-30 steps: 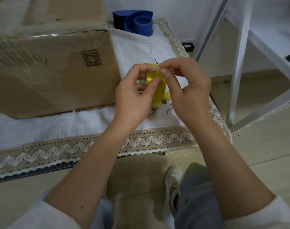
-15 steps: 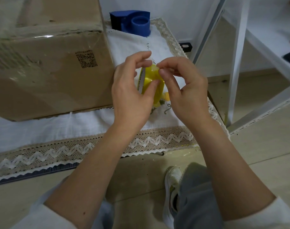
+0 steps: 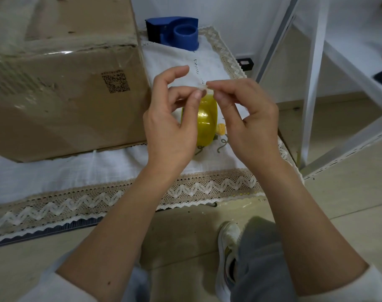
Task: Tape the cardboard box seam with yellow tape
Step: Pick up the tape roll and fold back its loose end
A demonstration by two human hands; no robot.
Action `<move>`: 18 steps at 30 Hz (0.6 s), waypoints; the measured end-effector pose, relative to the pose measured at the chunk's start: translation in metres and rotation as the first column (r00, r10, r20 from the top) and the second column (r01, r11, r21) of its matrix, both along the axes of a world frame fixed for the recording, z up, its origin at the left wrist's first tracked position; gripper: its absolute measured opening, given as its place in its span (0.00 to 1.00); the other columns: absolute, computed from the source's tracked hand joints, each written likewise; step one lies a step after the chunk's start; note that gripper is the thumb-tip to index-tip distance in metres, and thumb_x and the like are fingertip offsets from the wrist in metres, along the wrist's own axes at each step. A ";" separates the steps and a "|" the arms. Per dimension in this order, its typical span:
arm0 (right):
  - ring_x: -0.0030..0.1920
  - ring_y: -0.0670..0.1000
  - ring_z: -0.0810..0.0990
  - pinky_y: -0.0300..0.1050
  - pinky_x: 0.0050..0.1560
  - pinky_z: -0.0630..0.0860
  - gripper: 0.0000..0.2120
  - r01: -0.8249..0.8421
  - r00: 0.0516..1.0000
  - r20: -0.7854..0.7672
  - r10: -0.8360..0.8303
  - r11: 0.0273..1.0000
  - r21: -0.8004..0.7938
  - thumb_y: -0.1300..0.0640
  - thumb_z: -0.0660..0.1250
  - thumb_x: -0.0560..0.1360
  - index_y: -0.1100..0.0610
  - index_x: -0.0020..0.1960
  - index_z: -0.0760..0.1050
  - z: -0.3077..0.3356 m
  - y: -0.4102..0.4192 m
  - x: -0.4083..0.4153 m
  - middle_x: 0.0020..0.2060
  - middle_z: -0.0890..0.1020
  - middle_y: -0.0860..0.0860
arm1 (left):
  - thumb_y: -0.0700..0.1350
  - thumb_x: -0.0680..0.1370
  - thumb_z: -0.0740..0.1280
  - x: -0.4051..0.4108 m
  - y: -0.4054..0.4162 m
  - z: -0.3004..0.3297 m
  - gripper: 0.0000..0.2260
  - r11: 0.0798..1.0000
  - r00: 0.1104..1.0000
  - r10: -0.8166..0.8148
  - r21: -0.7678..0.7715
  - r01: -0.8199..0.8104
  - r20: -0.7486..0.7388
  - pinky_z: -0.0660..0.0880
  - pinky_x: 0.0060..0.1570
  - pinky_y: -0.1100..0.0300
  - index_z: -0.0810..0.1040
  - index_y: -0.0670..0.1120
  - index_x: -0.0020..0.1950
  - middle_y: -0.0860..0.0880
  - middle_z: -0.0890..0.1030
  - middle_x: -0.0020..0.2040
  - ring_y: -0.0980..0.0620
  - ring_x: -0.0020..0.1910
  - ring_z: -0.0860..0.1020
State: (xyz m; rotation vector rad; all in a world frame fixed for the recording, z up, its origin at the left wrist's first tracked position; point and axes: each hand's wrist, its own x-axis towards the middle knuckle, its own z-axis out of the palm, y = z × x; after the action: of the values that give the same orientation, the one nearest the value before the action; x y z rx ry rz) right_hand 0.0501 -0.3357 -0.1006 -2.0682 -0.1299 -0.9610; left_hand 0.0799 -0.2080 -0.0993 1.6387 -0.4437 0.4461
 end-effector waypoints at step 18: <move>0.43 0.42 0.79 0.35 0.50 0.74 0.03 -0.009 1.000 0.017 0.009 1.000 -0.002 0.68 0.69 0.76 0.62 0.45 0.78 0.004 -0.005 -0.005 0.39 0.81 0.50 | 0.43 0.80 0.67 -0.002 -0.001 0.005 0.02 0.999 0.992 0.017 -0.031 -0.020 -0.123 0.80 0.48 0.62 0.79 0.49 0.48 0.54 0.85 0.43 0.58 0.46 0.83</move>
State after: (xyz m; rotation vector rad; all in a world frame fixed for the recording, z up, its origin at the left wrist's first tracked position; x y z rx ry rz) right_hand 0.0449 -0.3410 -0.0963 -2.0596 -0.1491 -0.9731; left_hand 0.0783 -0.2086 -0.0940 1.6304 -0.3281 0.3620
